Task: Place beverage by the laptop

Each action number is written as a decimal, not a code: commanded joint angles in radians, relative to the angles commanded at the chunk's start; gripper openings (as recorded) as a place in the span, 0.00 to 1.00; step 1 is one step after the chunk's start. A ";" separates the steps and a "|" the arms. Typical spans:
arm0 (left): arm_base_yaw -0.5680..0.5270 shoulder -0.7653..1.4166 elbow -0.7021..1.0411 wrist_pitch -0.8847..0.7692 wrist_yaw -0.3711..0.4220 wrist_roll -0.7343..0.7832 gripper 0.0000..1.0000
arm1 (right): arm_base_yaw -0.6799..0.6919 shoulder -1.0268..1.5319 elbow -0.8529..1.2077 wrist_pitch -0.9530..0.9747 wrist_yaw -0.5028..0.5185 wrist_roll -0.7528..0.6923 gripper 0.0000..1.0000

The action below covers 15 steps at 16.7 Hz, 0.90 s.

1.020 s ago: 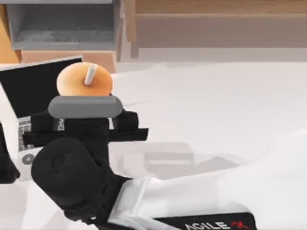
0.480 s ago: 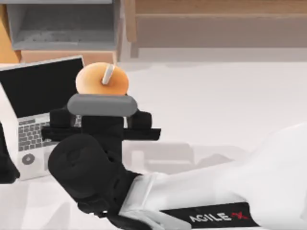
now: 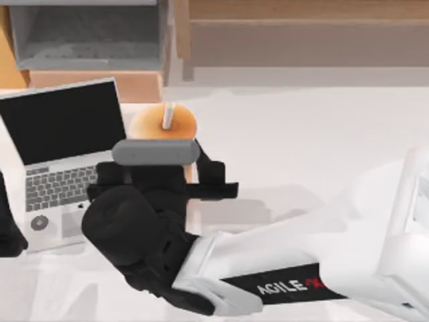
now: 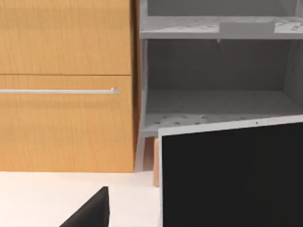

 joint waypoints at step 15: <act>0.000 0.000 0.000 0.000 0.000 0.000 1.00 | 0.000 0.000 0.000 0.000 0.000 0.000 0.98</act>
